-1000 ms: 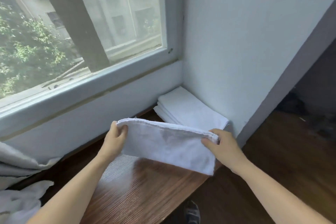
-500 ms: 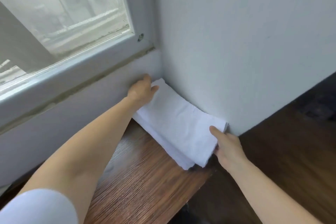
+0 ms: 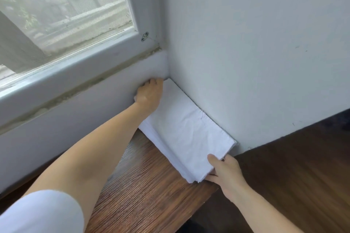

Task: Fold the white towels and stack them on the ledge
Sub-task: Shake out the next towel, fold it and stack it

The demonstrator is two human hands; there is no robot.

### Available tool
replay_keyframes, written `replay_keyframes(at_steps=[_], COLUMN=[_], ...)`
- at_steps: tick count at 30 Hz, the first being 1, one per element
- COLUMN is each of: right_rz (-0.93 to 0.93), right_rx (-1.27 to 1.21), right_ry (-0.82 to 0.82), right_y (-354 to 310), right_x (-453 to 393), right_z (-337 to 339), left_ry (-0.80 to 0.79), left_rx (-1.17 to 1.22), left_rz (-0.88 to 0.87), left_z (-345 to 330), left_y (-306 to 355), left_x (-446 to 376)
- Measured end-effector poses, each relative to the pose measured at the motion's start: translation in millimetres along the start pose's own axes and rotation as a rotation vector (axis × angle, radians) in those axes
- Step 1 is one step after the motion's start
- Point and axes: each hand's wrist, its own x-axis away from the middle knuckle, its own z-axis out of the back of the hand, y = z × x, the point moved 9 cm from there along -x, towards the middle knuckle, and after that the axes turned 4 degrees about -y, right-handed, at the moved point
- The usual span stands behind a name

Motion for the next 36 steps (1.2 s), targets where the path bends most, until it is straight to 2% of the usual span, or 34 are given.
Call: replay_keyframes(at_steps=[2, 3, 5, 6, 8, 10, 13, 16, 24, 29, 33, 36], right_rz=[0.022, 0.089, 0.365, 0.558, 0.881, 1.015, 0.998, 0.927, 0.945, 0.975, 0.935, 0.932], right_rx=[0.118, 0.219, 0.398, 0.483, 0.743, 1.065, 1.456, 1.645, 1.688, 1.697, 1.759, 1.688], right_ry=[0.111, 0.235, 0.439, 0.425, 0.222, 0.046, 0.006, -0.016, 0.044, 0.033, -0.007, 0.005], right_y=[-1, -8, -37, -56, -79, -85, -81, -62, -35, -41, -32, -48], right_x=[2, 5, 21, 28, 26, 4, -35, -56, -40, -35, -41, -28], right_z=[11, 22, 30, 19, -24, -71, -112, -117, -71, -82, -84, -95], left_ry=[0.040, 0.080, 0.249, 0.269, 0.182, 0.080, -0.067, -0.128, -0.139, -0.022, -0.049, -0.045], left_rx=[-0.132, -0.173, -0.132, -0.064, 0.082, 0.146, 0.125, 0.190, 0.203, 0.190, 0.272, 0.275], left_rz=[-0.019, -0.069, -0.234, -0.308, -0.322, -0.270, -0.205, -0.127, -0.119, -0.156, -0.129, -0.129], left_z=[0, 3, 7, 3, -11, -23, -42, -57, -59, -47, -56, -39], left_y=[10, 18, 40, 48, 55, 54, 48, 34, 33, 43, 35, 28], left_x=[8, 14, 27, 33, 42, 48, 51, 53, 51, 59, 69, 80])
